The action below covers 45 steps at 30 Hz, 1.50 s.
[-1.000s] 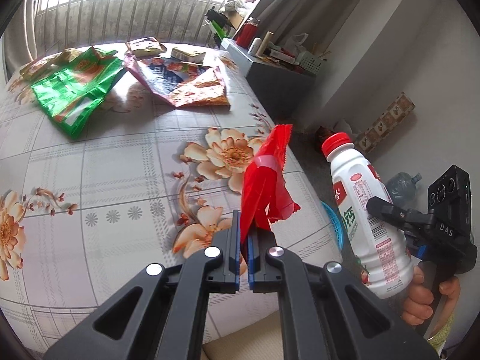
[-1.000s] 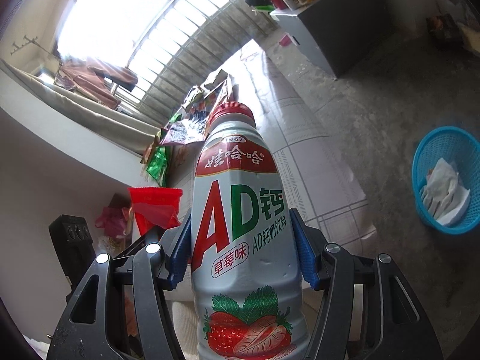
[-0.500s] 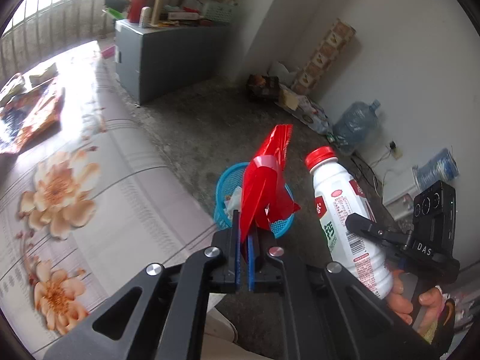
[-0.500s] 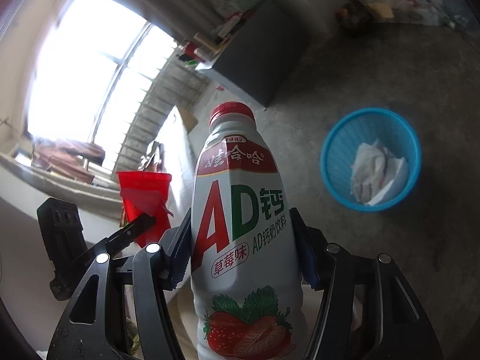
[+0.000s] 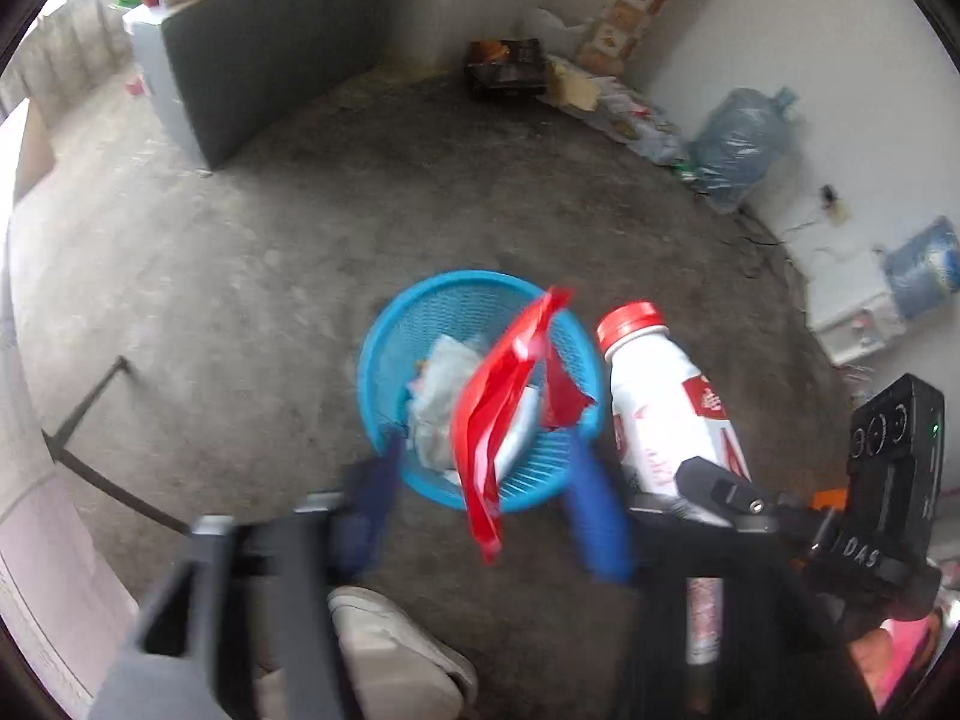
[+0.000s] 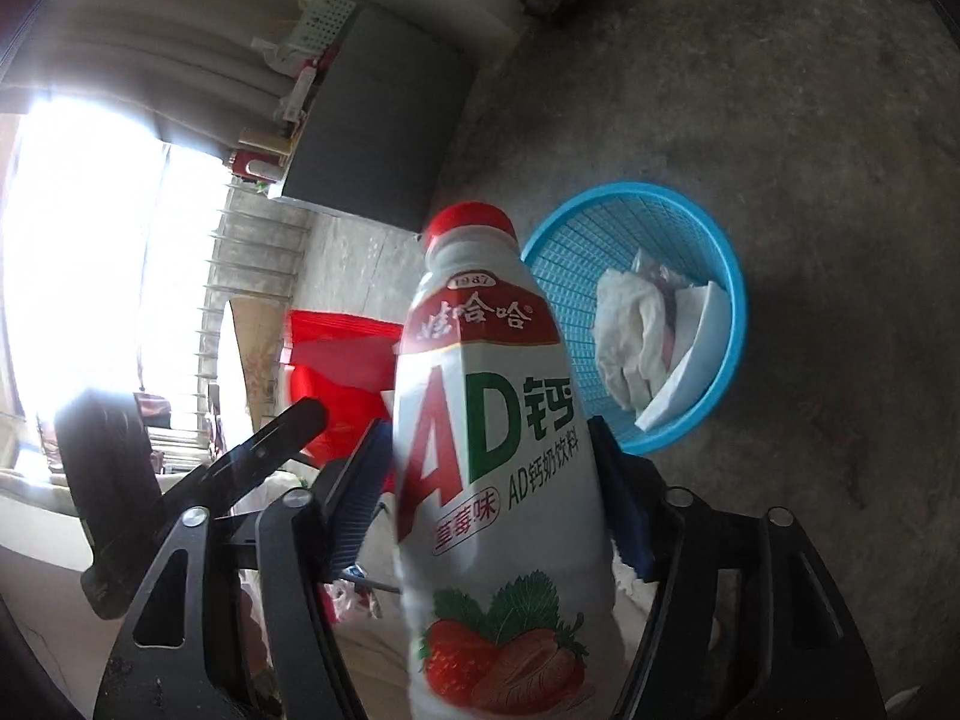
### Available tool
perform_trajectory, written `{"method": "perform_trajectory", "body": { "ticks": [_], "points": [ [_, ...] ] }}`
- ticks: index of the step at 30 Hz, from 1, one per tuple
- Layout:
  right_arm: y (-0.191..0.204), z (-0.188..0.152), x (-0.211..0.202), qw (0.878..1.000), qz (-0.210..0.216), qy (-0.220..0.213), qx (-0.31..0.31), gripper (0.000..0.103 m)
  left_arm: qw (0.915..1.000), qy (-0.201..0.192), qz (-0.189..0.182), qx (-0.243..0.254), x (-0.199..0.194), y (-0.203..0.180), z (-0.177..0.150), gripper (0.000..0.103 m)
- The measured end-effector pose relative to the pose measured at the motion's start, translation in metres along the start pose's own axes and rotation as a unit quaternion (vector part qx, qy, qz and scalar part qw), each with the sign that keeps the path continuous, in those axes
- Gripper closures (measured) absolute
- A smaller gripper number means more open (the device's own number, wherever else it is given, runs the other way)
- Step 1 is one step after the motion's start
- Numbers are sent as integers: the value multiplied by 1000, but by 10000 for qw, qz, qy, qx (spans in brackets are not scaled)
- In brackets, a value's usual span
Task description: Collect trash
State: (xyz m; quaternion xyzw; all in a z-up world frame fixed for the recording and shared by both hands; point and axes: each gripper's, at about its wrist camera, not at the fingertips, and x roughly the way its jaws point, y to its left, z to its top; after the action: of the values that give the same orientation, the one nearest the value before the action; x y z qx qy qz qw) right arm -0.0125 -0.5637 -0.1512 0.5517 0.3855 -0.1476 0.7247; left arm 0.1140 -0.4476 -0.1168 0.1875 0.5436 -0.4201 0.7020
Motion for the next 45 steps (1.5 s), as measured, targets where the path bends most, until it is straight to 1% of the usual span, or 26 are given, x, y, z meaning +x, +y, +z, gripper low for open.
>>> {"method": "perform_trajectory", "body": {
  "ticks": [1,2,4,5,7,9,12,13,15,18,22,25,28,31,34,39,42,45],
  "points": [
    [-6,5,7,9999,-84,23,142,30,9999,-79,129,-79,2,-2,0,35],
    [-12,9,15,9995,-190,25,246,30,9997,-100,120,-162,2,1,-1,35],
    [-19,9,21,9989,-272,-10,374,30,9995,-65,-60,-318,-1,10,-6,32],
    [-21,6,22,9988,-250,-27,416,30,9993,-84,-85,-351,-5,16,-9,30],
    [-24,-6,20,9990,-179,-19,415,30,9991,-203,-58,-376,-15,26,-16,28],
    [-25,-14,19,9991,-244,37,346,30,9987,-296,-44,-422,-26,33,-23,27],
    [-28,-34,12,9989,-350,97,284,30,9979,-385,-149,-498,-43,41,-34,26],
    [-29,-33,12,9989,-368,117,276,30,9976,-431,-193,-515,-50,44,-38,26],
    [-27,-44,5,9987,-462,112,202,30,9968,-528,-283,-528,-65,48,-47,26],
    [-22,-54,-6,9986,-530,75,38,30,9951,-692,-392,-593,-88,57,-61,25],
    [-3,-63,-19,9978,-604,-48,-276,30,9920,-935,-438,-730,-119,71,-79,25],
    [21,-74,-29,9963,-531,-188,-644,27,9898,-1132,-410,-762,-146,80,-91,24],
    [46,-82,-36,9936,-379,-218,-1046,26,9861,-1393,-351,-829,-174,93,-107,20],
    [70,-88,-40,9902,-147,-177,-1374,26,9802,-1700,-274,-979,-204,113,-127,18],
    [90,-96,-40,9864,75,-127,-1636,26,9728,-1962,-121,-1225,-227,137,-151,16],
    [115,-110,-35,9792,332,57,-2000,26,9589,-2186,243,-1790,-254,181,-192,16],
    [123,-118,-27,9767,448,248,-2086,26,9449,-2302,304,-2309,-268,210,-219,16],
    [137,-125,-18,9737,612,424,-2155,26,9267,-2501,383,-2779,-280,232,-244,16]
  ]
}}
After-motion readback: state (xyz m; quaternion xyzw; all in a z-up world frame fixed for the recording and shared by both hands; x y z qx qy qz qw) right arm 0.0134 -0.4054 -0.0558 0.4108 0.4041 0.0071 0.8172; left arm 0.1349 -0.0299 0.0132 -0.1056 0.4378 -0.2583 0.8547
